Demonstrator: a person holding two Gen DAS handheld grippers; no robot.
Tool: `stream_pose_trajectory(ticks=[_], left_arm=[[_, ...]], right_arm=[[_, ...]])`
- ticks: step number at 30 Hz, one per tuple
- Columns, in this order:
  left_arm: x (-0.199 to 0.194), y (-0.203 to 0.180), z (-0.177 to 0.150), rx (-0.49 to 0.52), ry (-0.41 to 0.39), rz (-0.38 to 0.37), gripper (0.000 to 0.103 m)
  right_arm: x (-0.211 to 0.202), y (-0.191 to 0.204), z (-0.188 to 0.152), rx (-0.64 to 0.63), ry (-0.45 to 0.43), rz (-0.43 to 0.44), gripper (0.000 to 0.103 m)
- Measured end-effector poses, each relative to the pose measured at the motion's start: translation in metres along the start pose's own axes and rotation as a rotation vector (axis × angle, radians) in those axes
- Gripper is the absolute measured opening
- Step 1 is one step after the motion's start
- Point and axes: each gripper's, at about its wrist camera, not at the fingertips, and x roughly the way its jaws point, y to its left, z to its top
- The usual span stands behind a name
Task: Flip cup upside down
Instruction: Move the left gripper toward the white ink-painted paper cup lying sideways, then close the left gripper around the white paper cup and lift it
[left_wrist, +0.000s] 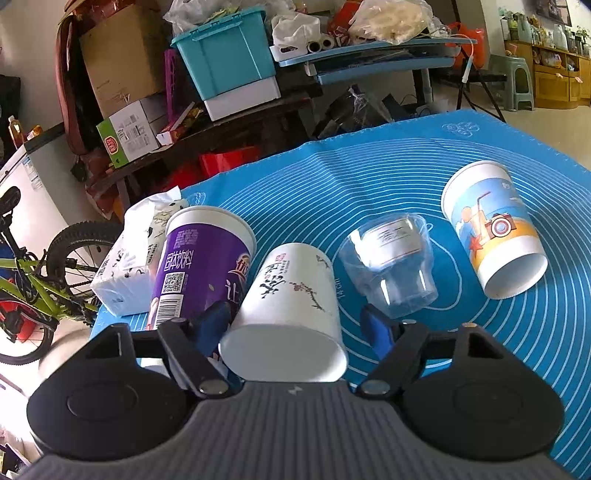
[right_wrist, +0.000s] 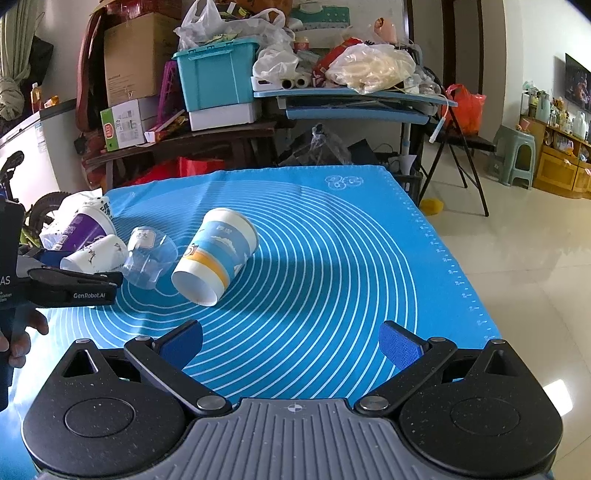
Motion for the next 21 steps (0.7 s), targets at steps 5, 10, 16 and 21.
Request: stream_pose_trajectory(ticks=[5,10,16,21], left_arm=[[-0.001,0.003,0.002,-0.004,0.014,0.006,0.065],[-0.004,0.005,0.002,-0.017,0.030,0.009,0.063],[-0.023,0.002,0.001,-0.025,0.020,-0.009,0.063],[-0.046,-0.001,-0.006,-0.053,0.024,-0.050,0.063]], right_arm=[[-0.001,-0.001,0.001,0.002,-0.002,0.001,0.103],[-0.004,-0.001,0.001,0.004,-0.005,0.002,0.103],[-0.010,-0.003,0.001,0.008,-0.015,0.000,0.103],[-0.018,-0.002,0.001,0.009,-0.021,0.005,0.103]])
